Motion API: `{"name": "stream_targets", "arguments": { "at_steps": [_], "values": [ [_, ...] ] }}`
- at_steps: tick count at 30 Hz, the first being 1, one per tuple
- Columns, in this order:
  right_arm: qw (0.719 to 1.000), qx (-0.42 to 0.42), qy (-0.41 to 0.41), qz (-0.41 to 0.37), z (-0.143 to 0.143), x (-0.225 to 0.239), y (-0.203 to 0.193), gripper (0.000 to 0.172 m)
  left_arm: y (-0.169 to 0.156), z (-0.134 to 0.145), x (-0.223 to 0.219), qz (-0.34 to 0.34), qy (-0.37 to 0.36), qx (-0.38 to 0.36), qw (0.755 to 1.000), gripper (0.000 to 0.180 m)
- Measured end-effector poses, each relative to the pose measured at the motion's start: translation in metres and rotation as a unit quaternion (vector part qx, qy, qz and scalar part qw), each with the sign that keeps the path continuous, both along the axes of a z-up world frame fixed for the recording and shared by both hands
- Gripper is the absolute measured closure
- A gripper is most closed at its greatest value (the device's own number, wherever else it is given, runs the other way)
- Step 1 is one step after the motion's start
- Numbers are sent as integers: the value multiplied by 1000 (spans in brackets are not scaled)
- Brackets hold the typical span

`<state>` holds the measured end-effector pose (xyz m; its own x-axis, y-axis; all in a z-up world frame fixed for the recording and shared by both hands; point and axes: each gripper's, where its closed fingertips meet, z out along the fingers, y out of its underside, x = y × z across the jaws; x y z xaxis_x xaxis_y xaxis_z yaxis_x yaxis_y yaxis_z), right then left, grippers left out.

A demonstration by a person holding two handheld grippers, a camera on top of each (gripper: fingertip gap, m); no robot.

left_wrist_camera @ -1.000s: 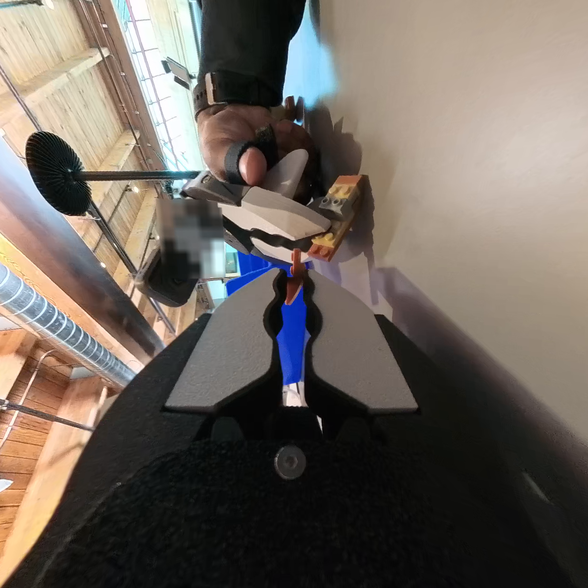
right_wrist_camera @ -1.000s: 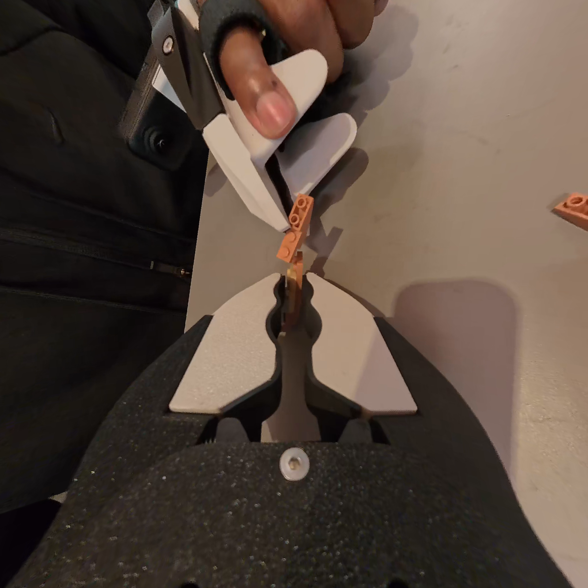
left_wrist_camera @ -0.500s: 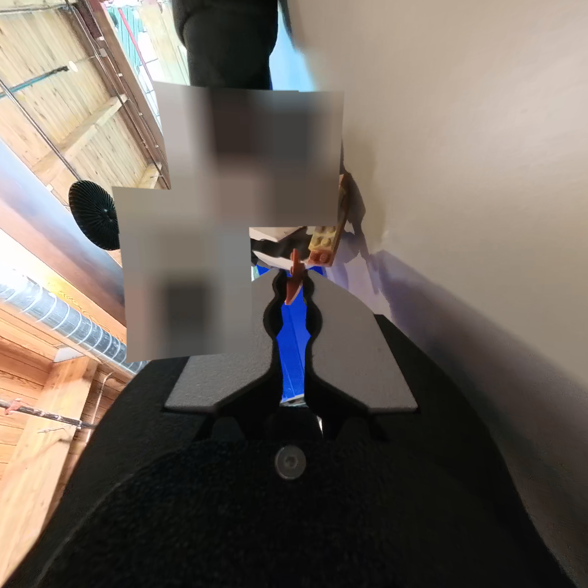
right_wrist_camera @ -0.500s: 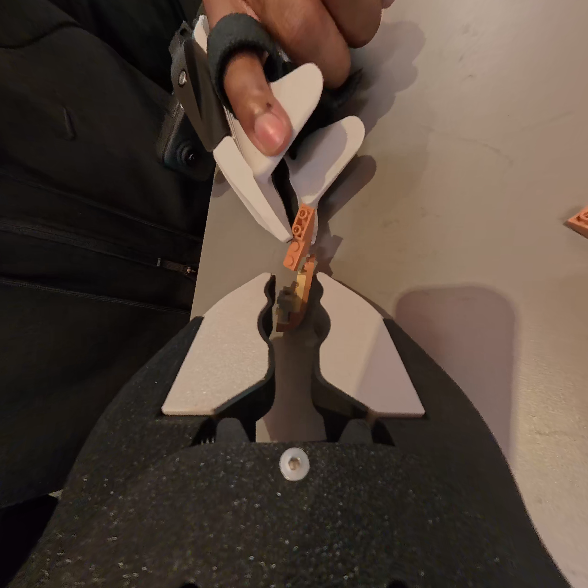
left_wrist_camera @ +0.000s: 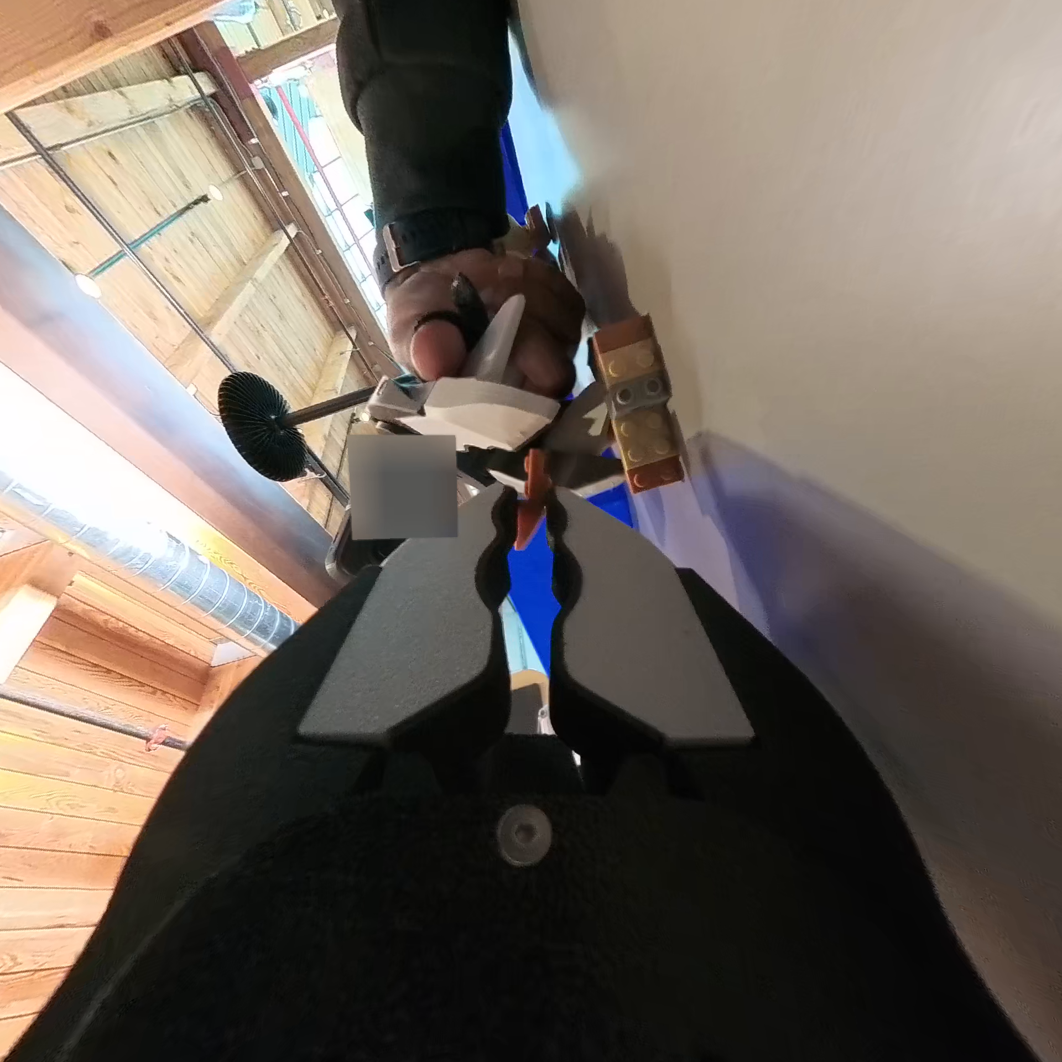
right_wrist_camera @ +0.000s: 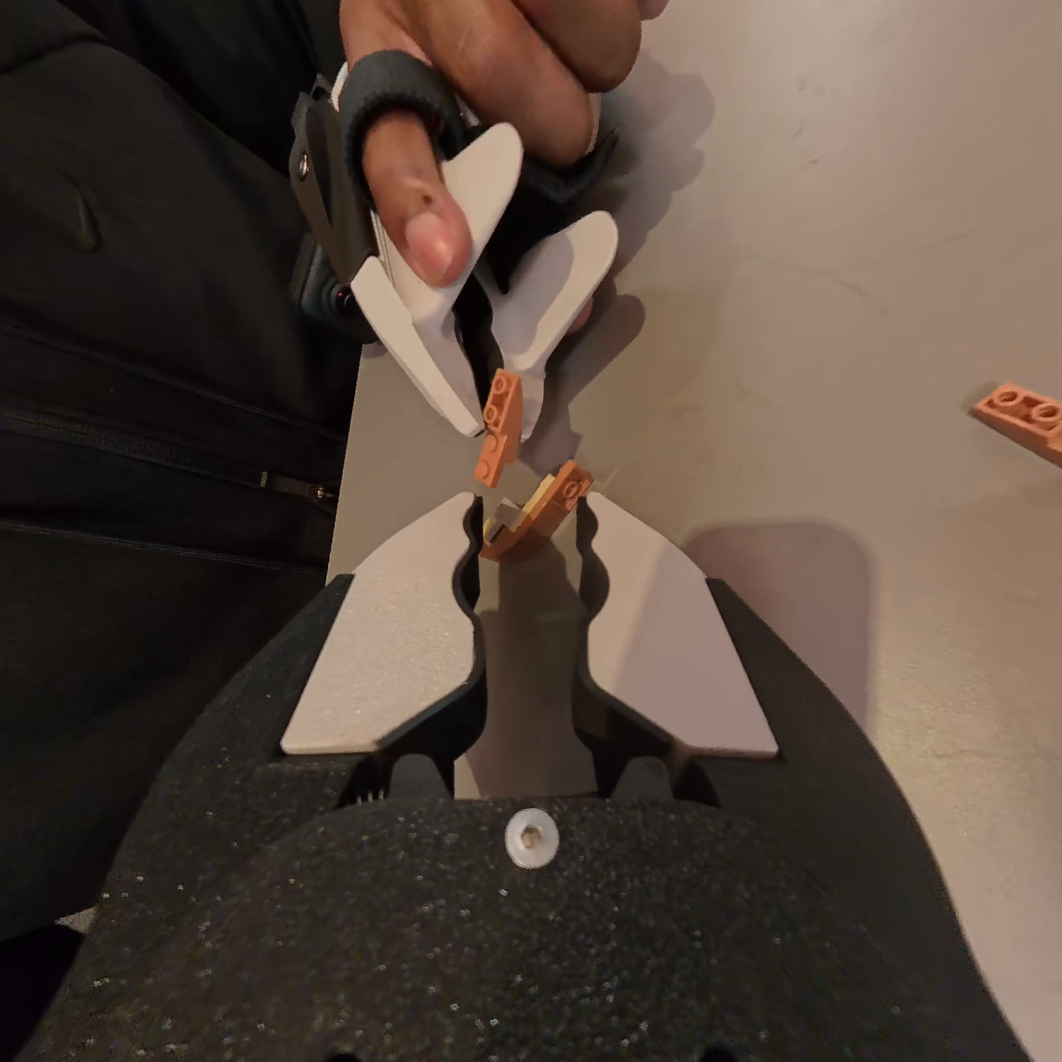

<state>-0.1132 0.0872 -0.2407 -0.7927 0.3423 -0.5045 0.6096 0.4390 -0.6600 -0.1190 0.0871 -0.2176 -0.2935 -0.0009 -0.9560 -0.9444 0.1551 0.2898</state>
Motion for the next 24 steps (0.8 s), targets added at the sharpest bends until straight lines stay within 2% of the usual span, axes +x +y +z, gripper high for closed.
{"name": "stream_targets", "arguments": {
  "at_steps": [6,11,15,18,20,24],
  "values": [
    [999,-42,23,-6,20,-1,0,145,0,4,-1,4,9,16,1000,171],
    [999,-45,12,7,17,4,-8,147,0,6,1,4,29,27,999,171],
    [999,-48,13,3,17,3,-12,160,0,6,2,4,34,27,999,171],
    [999,-42,22,-8,16,-1,-11,161,1,5,-2,11,31,22,999,171],
    [999,-37,33,-19,16,-6,-9,162,2,5,-4,16,10,13,1000,170],
    [996,-5,71,-50,16,-18,-1,165,2,3,-14,27,-96,-44,994,163]
  ]
}}
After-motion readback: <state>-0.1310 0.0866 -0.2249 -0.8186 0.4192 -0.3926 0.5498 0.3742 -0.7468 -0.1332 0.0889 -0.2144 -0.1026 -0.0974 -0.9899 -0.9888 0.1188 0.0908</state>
